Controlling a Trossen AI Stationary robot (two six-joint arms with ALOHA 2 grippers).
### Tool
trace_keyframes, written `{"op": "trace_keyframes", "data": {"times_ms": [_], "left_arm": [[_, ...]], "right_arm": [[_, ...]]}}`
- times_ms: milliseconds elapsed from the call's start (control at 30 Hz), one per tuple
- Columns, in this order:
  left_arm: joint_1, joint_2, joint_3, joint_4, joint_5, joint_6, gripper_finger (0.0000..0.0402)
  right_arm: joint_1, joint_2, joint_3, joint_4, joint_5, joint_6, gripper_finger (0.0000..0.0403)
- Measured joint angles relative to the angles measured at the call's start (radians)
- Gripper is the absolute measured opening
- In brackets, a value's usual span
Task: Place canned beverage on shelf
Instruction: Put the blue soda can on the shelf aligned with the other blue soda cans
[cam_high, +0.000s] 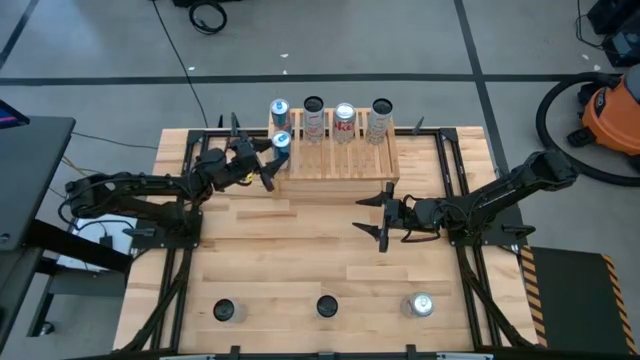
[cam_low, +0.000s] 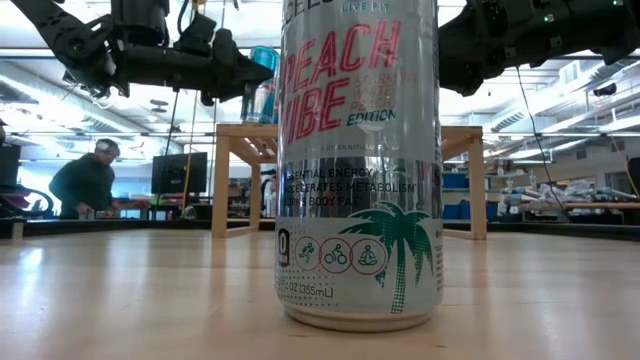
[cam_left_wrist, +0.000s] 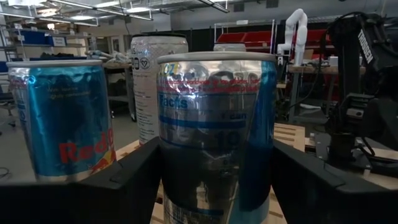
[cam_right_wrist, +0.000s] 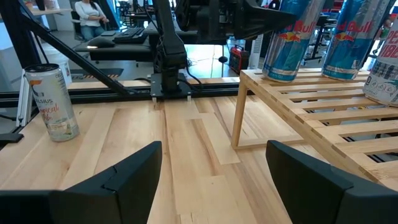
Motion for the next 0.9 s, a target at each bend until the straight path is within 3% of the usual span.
{"op": "trace_keyframes", "data": {"times_ms": [900], "left_arm": [[0.001,0.0,0.0,-0.003,-0.001,0.005,0.027]], "right_arm": [[0.0,0.0,0.0,0.0,0.0,0.0,0.0297]]}}
